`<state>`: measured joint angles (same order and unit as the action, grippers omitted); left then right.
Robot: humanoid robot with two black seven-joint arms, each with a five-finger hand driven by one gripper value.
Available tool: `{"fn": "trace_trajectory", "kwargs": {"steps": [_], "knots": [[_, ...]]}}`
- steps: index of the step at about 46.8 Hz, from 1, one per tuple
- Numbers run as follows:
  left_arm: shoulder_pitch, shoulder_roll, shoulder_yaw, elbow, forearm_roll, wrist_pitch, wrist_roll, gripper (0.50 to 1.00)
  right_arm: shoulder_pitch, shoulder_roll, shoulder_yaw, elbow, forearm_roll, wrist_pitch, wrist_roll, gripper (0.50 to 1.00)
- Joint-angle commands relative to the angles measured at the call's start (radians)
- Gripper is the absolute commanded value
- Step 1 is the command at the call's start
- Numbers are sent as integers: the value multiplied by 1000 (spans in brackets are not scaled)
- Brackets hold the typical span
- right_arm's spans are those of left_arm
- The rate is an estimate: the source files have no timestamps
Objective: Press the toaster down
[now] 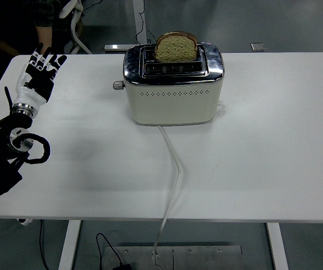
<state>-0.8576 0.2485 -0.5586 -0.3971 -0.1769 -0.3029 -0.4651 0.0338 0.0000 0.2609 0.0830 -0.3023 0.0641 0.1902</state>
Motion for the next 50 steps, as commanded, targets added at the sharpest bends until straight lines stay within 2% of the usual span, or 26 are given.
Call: {"fn": "trace_trajectory", "kwargs": {"steps": [1, 38, 50], "knots": [[0, -9, -4, 0, 1, -1, -3, 1000, 0, 0, 0, 0, 0, 0, 0, 998], [0, -32, -47, 1, -9, 5, 5, 1000, 11, 0, 0, 1, -6, 0, 2, 998], [2, -51, -47, 34, -9, 5, 10, 1000, 11, 0, 0, 1, -6, 0, 3, 998]]}}
